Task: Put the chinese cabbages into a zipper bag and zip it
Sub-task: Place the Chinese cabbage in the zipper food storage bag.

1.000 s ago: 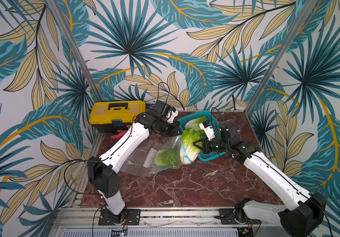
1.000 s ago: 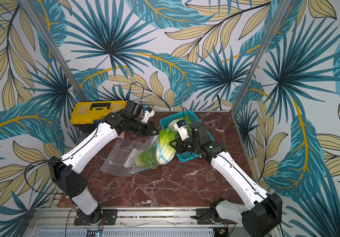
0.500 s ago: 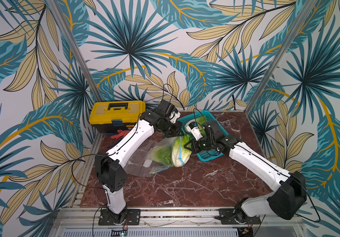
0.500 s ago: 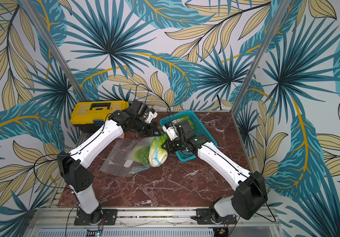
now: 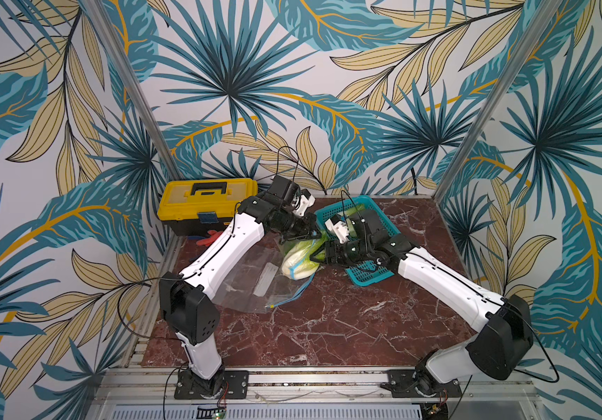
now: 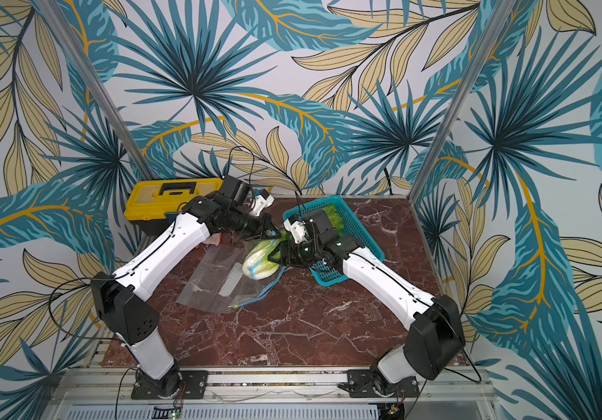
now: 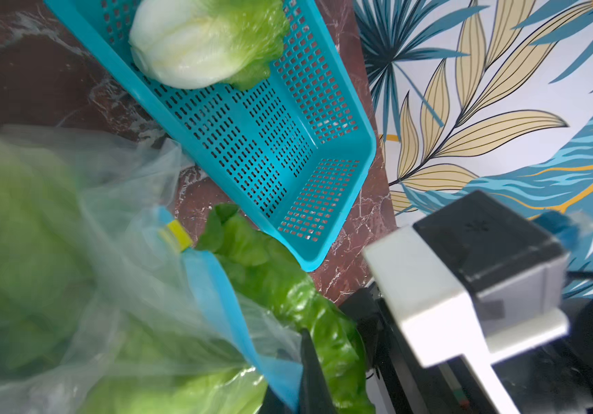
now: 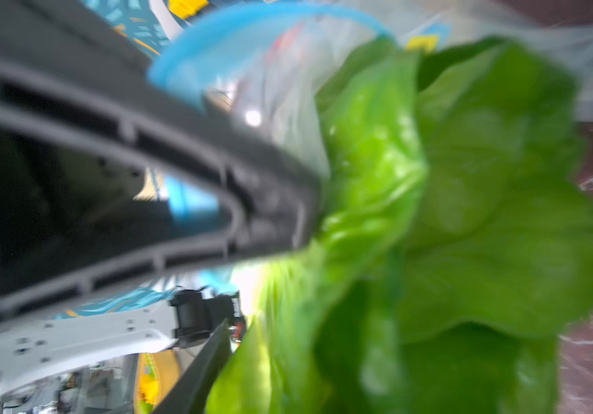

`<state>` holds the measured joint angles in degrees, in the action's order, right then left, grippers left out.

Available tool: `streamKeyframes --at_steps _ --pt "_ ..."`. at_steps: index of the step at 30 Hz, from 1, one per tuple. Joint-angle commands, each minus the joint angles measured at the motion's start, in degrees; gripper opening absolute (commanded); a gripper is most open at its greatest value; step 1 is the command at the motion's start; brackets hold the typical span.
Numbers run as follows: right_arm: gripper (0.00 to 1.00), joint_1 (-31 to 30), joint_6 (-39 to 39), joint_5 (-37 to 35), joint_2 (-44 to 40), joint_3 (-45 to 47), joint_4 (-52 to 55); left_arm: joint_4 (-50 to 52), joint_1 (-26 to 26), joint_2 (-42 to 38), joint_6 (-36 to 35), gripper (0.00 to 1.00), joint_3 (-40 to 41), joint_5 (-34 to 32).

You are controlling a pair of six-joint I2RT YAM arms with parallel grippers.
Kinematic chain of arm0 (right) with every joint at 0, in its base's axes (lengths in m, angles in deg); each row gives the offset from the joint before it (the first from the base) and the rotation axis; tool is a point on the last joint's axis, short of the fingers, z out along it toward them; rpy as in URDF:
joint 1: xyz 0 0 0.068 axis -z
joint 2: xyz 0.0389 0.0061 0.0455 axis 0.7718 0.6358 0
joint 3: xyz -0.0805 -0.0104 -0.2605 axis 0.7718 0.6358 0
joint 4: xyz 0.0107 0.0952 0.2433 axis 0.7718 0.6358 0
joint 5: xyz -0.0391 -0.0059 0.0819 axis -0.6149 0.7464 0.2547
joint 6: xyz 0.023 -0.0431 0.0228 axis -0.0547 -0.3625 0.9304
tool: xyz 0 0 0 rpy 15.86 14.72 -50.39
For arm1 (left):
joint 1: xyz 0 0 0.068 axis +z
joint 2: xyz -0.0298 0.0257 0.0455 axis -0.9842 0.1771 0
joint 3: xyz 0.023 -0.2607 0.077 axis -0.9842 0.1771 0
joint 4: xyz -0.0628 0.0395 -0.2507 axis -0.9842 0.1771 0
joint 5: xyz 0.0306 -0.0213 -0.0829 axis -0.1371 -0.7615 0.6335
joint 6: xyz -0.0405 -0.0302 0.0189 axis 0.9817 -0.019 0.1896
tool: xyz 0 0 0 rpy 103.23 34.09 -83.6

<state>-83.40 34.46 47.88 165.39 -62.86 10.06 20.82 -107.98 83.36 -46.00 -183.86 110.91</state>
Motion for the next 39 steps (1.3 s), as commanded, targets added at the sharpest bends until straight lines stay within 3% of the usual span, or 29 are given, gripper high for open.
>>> streamKeyframes --at_steps 1,8,14,20,26,30,39 --pt "0.59 1.57 4.18 5.51 -3.57 -1.35 -4.10 -6.04 1.63 -3.78 2.12 0.00 -0.65 6.39" --pt "0.66 3.17 7.07 5.20 -7.89 -3.22 -6.16 -9.73 4.34 -5.32 8.96 0.00 0.50 10.32" --pt "0.68 6.20 7.19 0.31 -12.57 -2.63 -4.31 -14.09 5.24 -6.11 13.57 0.00 1.14 11.34" --pt "0.68 11.37 12.00 -9.66 -20.20 5.49 -5.34 -19.06 5.25 -6.87 17.41 0.00 2.75 11.70" --pt "0.68 12.21 12.75 -15.33 -18.69 12.86 -3.37 -22.57 4.82 -6.56 20.03 0.00 2.76 12.45" --pt "0.67 12.67 13.84 -12.47 -15.26 16.28 -9.87 -22.90 4.12 -6.29 20.10 0.00 2.59 12.60" --pt "0.72 14.09 22.85 3.75 -10.26 19.43 -33.18 -23.03 1.65 -5.31 19.09 0.00 4.09 13.10"
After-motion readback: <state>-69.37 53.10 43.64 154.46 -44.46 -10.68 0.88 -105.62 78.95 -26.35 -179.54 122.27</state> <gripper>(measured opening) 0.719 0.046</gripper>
